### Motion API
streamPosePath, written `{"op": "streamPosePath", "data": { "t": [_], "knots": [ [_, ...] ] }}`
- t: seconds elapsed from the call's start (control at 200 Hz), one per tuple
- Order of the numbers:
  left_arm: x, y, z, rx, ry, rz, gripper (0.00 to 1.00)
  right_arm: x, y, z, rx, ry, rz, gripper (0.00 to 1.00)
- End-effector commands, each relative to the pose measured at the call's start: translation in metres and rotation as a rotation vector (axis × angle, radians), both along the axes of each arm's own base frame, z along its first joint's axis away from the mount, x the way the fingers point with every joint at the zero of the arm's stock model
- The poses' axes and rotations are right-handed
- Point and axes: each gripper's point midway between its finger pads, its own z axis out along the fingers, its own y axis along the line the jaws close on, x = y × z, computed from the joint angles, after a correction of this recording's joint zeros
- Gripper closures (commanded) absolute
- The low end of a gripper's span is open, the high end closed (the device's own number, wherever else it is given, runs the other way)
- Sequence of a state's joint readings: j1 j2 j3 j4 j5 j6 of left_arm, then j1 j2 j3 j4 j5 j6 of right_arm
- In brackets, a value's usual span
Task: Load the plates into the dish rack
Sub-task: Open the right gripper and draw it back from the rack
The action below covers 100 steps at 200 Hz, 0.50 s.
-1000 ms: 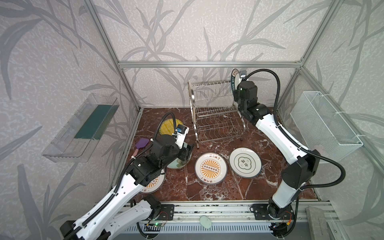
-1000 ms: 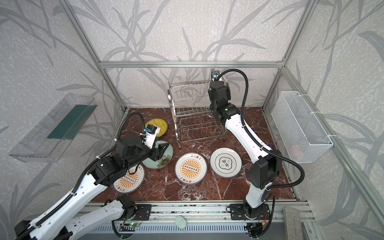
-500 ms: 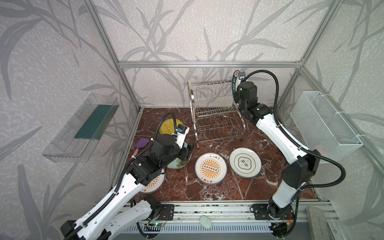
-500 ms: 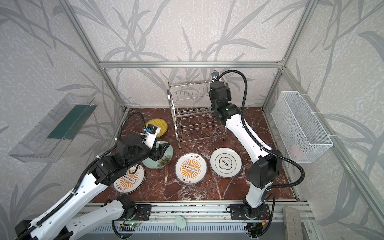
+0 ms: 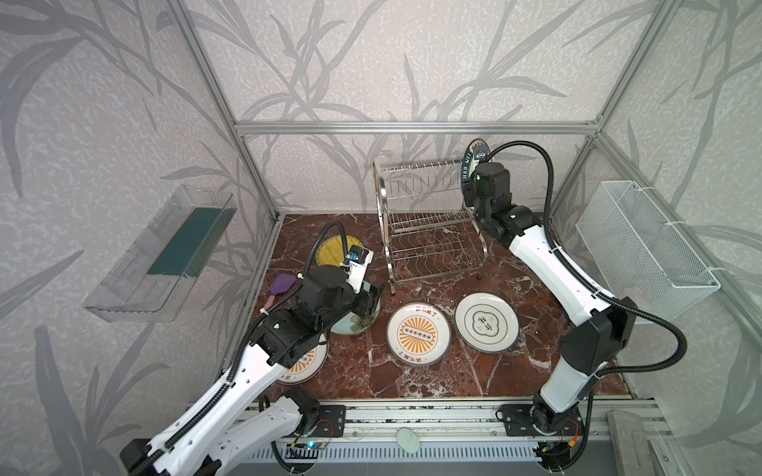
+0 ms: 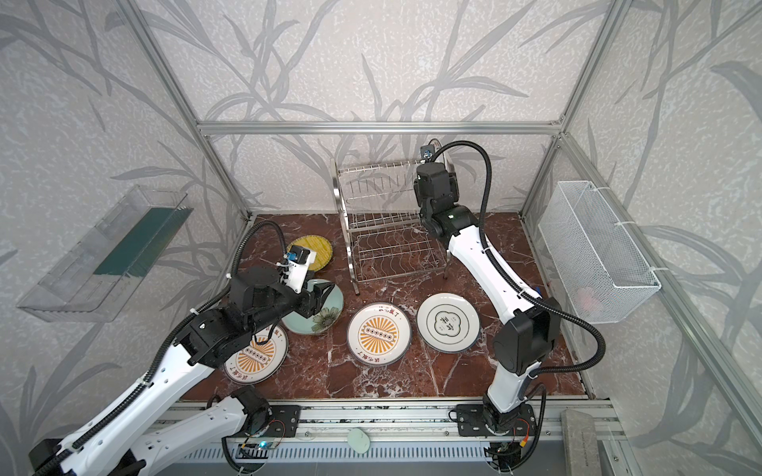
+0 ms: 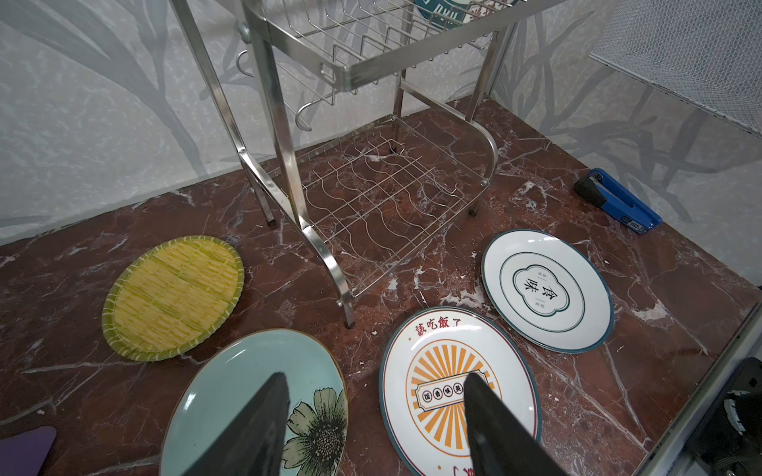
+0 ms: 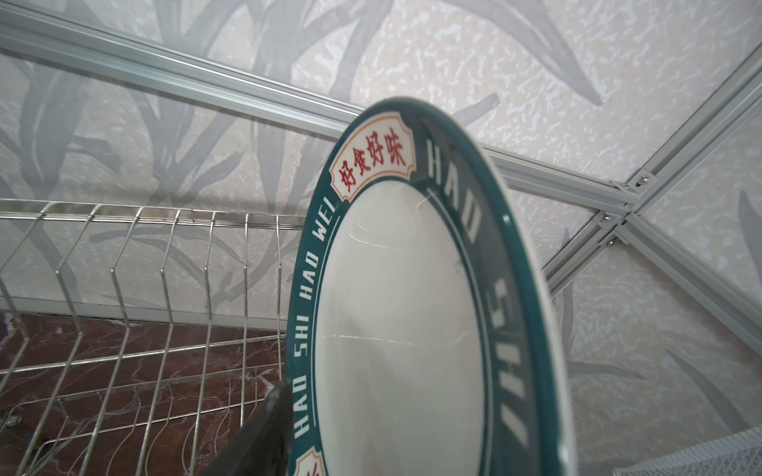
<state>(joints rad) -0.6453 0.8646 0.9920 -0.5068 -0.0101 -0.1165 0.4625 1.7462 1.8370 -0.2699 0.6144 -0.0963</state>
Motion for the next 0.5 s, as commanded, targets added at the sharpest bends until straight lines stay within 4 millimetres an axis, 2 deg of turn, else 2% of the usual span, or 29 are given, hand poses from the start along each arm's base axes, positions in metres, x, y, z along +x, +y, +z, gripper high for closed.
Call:
{"op": "streamPosePath", "data": {
  "t": [0.0,0.405,0.495],
  "knots": [
    [0.001,0.004,0.003,-0.011,-0.009,0.017,0.35,-0.019,-0.013,0.043,0.061,-0.077,-0.004,0.32],
    [-0.001,-0.003,0.0,-0.013,0.025,-0.021,0.34,-0.041,-0.014,0.065,0.109,-0.1,0.055,0.12],
    [-0.001,-0.002,-0.001,-0.011,0.024,-0.017,0.34,-0.046,-0.015,0.07,0.123,-0.106,0.07,0.11]
  ]
}}
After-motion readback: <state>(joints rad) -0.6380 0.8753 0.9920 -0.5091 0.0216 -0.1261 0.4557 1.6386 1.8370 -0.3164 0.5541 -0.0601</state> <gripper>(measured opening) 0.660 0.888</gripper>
